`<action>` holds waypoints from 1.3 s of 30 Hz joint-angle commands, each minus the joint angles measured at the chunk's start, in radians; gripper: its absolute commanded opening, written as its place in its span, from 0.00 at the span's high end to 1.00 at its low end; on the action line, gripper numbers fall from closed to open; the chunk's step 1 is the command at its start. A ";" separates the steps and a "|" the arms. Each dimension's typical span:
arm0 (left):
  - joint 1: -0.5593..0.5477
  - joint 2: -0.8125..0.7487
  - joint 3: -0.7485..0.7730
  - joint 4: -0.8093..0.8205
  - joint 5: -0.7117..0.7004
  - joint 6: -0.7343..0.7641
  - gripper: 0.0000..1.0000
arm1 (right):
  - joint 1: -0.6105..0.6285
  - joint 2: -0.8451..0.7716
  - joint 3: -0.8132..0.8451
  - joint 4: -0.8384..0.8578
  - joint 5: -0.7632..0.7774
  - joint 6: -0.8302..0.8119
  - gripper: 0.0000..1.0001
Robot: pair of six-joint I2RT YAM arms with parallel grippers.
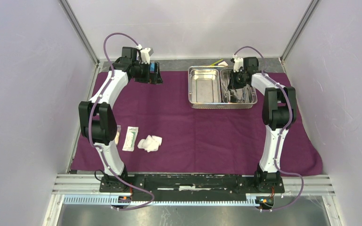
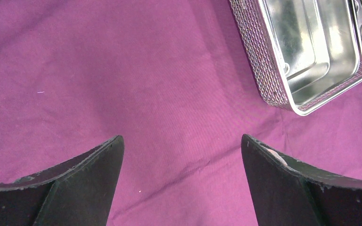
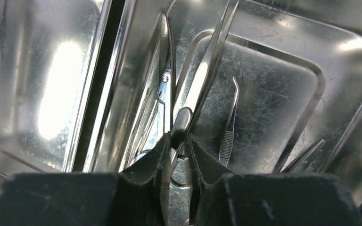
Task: Open and lay out the surgical kit
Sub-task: Pick up the medical item from the container.
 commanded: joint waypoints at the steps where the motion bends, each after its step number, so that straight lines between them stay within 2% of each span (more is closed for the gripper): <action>1: -0.006 -0.051 0.000 0.013 0.007 0.038 0.00 | -0.001 0.042 0.023 -0.030 0.045 -0.024 0.81; 8: -0.006 -0.048 0.002 0.014 0.010 0.037 0.00 | -0.002 0.037 0.045 -0.042 0.046 -0.028 0.87; 16: -0.006 -0.054 -0.001 0.013 0.010 0.037 0.00 | -0.001 0.049 0.051 -0.045 0.037 -0.024 0.88; 22: -0.006 -0.055 -0.001 0.015 0.013 0.036 0.00 | -0.001 0.036 0.044 -0.042 0.034 -0.027 0.99; 39: -0.005 -0.039 0.008 0.017 0.023 0.034 0.00 | -0.002 -0.042 0.041 -0.052 0.037 -0.055 1.00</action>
